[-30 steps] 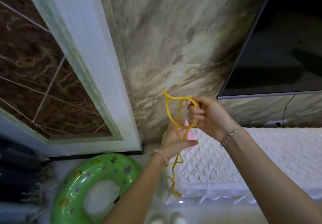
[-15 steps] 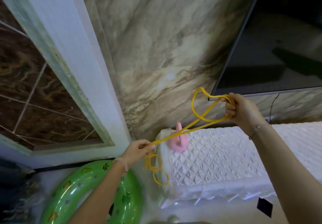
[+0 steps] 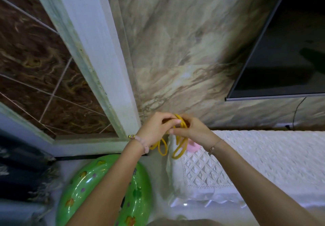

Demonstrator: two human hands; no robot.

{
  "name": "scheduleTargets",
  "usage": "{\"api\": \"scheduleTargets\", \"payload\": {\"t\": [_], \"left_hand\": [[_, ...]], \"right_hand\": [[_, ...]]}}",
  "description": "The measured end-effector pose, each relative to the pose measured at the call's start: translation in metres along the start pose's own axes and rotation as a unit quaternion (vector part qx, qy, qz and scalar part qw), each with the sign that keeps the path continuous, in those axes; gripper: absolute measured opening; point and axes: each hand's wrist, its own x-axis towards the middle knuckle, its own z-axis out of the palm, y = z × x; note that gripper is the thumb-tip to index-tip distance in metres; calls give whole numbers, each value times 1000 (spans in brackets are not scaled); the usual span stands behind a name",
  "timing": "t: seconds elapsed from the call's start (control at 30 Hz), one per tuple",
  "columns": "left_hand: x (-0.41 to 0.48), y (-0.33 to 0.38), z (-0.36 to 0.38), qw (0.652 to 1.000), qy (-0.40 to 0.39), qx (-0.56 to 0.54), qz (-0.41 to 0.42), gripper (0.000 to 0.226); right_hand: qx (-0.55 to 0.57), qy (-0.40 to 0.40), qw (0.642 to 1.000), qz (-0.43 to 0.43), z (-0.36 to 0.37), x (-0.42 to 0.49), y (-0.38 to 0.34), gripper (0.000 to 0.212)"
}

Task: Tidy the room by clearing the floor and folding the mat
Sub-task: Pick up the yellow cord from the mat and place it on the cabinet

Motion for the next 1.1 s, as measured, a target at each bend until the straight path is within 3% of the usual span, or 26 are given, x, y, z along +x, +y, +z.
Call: {"api": "scheduleTargets", "payload": {"t": [0.1, 0.17, 0.3, 0.43, 0.63, 0.73, 0.8, 0.87, 0.93, 1.1], "left_hand": [[-6, -9, -1, 996, 74, 47, -31, 19], [-10, -14, -3, 995, 93, 17, -36, 19], [-20, -14, -2, 984, 96, -144, -33, 8], [-26, -26, 1, 923, 156, -335, -106, 18], [-20, -50, 17, 887, 45, -449, -97, 58], [-10, -56, 34, 924, -35, -367, -98, 70], [-3, -56, 46, 957, -107, -245, -116, 57], [1, -59, 59, 960, -142, -207, -126, 31], [1, -62, 70, 954, -146, -230, -125, 16], [-3, -73, 70, 952, -99, -256, -135, 14]], "right_hand": [[3, 11, 1000, 15, 4, 1, 5, 10], [-4, 13, 1000, 8, 2, 1, 5, 9], [-16, -1, 1000, -20, -6, 0, -12, 19], [-15, -21, 999, -46, -17, 1, -34, 23], [5, -12, 997, -80, -35, 1, -50, 21], [59, -19, 995, -76, -44, -2, -57, 20], [121, -12, 991, -62, -52, -3, -58, 25], [173, 18, 983, -56, -63, -5, -60, 25], [201, 69, 976, -54, -78, -6, -60, 25], [284, 232, 930, -4, -120, -6, -35, 26]]}}
